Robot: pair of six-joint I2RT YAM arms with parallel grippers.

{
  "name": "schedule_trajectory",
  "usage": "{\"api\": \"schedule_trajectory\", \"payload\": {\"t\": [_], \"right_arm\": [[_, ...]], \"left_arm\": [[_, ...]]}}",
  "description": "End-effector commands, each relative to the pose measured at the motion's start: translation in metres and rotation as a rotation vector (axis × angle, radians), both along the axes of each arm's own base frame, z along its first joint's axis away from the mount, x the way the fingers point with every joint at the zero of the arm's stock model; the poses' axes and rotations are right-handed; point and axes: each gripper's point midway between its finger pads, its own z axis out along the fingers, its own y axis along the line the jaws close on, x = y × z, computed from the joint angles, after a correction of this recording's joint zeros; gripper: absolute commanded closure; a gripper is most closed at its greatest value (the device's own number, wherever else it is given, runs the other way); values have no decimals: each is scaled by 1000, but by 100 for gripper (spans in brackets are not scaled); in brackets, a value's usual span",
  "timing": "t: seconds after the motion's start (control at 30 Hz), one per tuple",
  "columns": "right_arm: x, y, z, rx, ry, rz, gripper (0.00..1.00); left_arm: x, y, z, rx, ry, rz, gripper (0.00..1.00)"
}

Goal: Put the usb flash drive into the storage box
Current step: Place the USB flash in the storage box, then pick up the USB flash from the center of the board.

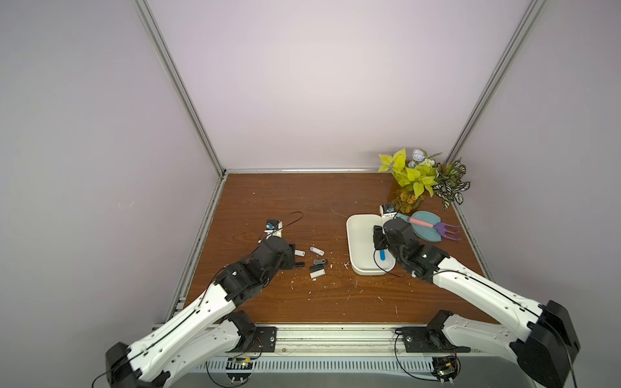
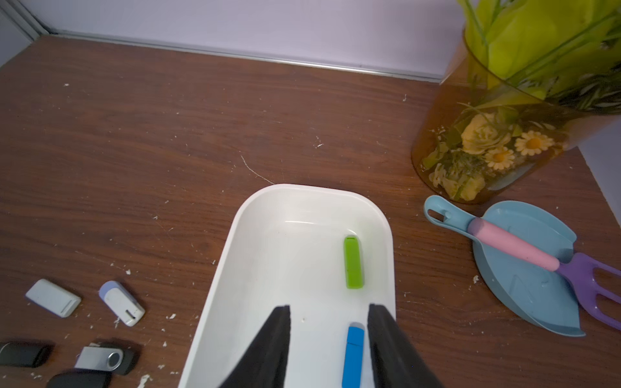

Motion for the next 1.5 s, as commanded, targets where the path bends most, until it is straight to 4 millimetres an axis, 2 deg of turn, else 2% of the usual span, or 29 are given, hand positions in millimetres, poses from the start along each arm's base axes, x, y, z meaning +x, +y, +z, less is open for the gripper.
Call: {"api": "schedule_trajectory", "payload": {"t": [0.0,0.07,0.13,0.23,0.4,0.6,0.8,0.93,1.07,1.23,1.47], "right_arm": [[3,-20,16,50,-153,-90,57],[-2,-33,10,62,-176,-139,56],[-5,-34,6,84,-182,-138,56],[-7,-37,1,103,-207,-143,55],[-7,-39,-1,103,-207,-156,55],[-8,-45,0,99,-220,-180,55],[-12,-50,6,116,-245,-190,55],[-12,-53,6,112,-252,-201,54],[-13,-64,7,91,-261,-257,53],[-14,-63,8,99,-266,-250,53],[-14,-65,7,99,-266,-260,52]], "left_arm": [[-6,-48,-43,-69,110,-109,44],[-4,-71,-60,-70,137,-154,45],[2,-79,-71,-59,159,-158,46],[8,-81,-81,-21,183,-130,46],[6,-77,-96,22,221,-122,46],[-14,-97,-103,-77,251,-262,47],[-33,-85,-127,-62,323,-258,48],[-40,-83,-133,-93,317,-275,48],[-40,-84,-133,-99,304,-288,47],[-34,-91,-133,-69,280,-332,46],[-27,-89,-139,33,281,-352,46]]}}
